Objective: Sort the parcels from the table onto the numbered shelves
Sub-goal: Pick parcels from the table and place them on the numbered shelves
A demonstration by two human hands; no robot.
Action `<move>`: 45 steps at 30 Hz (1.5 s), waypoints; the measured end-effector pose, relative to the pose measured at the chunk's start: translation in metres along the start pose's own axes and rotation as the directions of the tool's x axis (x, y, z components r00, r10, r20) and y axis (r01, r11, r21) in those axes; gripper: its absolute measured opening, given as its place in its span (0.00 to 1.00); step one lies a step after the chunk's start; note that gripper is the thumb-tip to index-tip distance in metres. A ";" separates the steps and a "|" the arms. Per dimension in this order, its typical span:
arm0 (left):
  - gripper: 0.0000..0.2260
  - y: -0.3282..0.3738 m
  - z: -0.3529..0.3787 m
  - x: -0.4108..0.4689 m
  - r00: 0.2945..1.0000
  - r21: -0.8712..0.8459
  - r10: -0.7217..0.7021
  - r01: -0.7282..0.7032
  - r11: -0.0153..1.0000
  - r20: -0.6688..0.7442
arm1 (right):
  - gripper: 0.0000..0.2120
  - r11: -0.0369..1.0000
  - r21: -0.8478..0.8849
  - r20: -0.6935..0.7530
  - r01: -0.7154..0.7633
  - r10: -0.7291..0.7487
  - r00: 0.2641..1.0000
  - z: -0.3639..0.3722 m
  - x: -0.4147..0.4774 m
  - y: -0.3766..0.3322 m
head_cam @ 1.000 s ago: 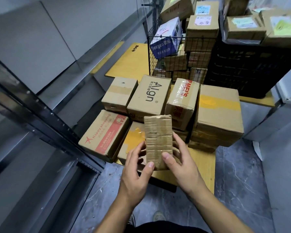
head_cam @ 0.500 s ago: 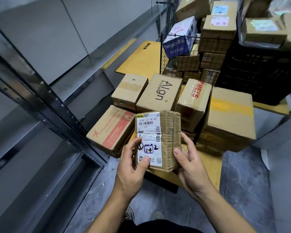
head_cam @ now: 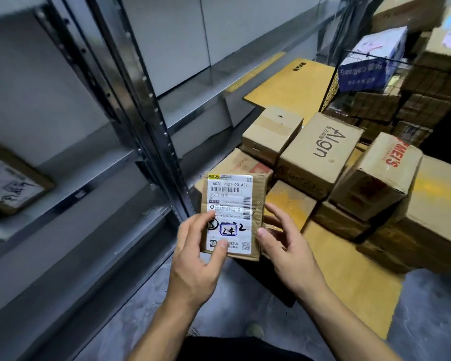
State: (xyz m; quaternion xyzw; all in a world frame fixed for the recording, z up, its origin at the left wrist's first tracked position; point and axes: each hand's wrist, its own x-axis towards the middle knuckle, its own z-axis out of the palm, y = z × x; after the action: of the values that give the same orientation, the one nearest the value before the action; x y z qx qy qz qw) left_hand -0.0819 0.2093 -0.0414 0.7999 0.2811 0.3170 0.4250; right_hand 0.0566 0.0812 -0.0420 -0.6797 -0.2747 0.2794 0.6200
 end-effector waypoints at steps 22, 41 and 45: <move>0.23 -0.113 -0.216 0.032 0.974 0.349 -0.113 0.177 0.920 -0.196 | 0.30 0.995 -0.061 0.202 0.077 -0.063 0.977 0.249 0.106 -0.019; 0.21 -0.163 -0.281 0.128 0.991 0.880 -0.043 0.135 0.456 -0.130 | 0.32 0.933 -0.195 0.432 0.303 -0.196 0.880 0.370 0.320 -0.035; 0.22 -0.171 -0.279 0.150 0.983 0.892 -0.086 0.186 0.412 -0.165 | 0.32 0.928 -0.220 0.499 0.300 -0.157 0.852 0.385 0.348 -0.035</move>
State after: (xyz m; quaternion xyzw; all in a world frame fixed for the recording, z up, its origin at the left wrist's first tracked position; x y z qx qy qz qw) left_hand -0.2244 0.5396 -0.0258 0.8614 0.4904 0.1179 -0.0598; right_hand 0.0195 0.5995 -0.0491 -0.6362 -0.5350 0.3170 0.4567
